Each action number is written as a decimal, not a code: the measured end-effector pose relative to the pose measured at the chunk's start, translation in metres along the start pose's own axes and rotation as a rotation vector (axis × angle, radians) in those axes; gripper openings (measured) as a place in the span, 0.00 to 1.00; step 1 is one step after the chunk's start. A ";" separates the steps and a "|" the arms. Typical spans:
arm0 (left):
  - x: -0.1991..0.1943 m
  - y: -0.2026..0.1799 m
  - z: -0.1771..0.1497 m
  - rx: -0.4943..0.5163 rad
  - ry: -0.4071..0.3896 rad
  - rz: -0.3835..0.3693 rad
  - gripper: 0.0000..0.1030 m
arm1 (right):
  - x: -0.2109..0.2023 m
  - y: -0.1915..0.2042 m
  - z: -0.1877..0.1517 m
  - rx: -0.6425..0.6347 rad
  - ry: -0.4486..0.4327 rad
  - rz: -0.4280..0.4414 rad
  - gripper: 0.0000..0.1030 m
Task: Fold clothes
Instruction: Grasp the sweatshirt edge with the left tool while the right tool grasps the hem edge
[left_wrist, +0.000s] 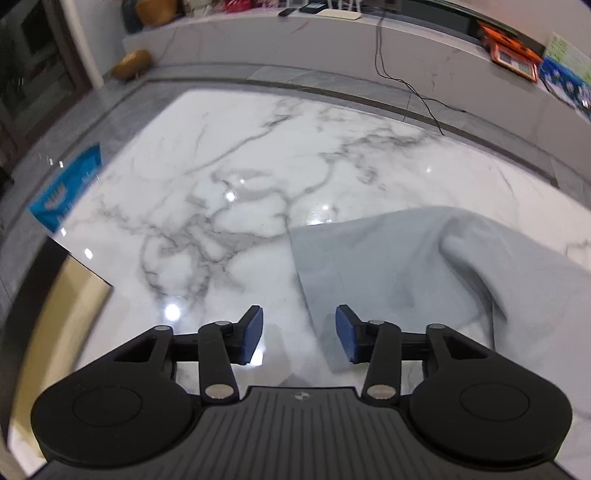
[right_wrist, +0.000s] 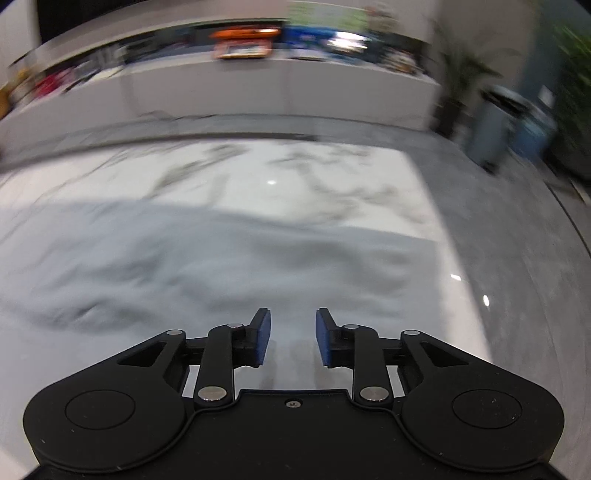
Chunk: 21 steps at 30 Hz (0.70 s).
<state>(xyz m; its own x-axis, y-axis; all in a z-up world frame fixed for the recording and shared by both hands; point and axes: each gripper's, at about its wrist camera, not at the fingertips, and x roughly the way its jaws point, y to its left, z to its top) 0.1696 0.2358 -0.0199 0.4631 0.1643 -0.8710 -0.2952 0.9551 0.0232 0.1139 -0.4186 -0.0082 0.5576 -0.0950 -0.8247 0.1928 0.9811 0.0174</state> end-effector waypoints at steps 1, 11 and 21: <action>0.004 0.001 0.001 -0.010 0.003 -0.007 0.41 | 0.007 -0.016 0.007 0.057 0.007 -0.013 0.27; 0.026 -0.001 0.015 -0.038 -0.004 -0.032 0.37 | 0.064 -0.089 0.051 0.304 0.004 -0.077 0.34; 0.034 -0.015 0.031 0.011 -0.016 -0.012 0.06 | 0.096 -0.089 0.061 0.293 0.102 -0.029 0.15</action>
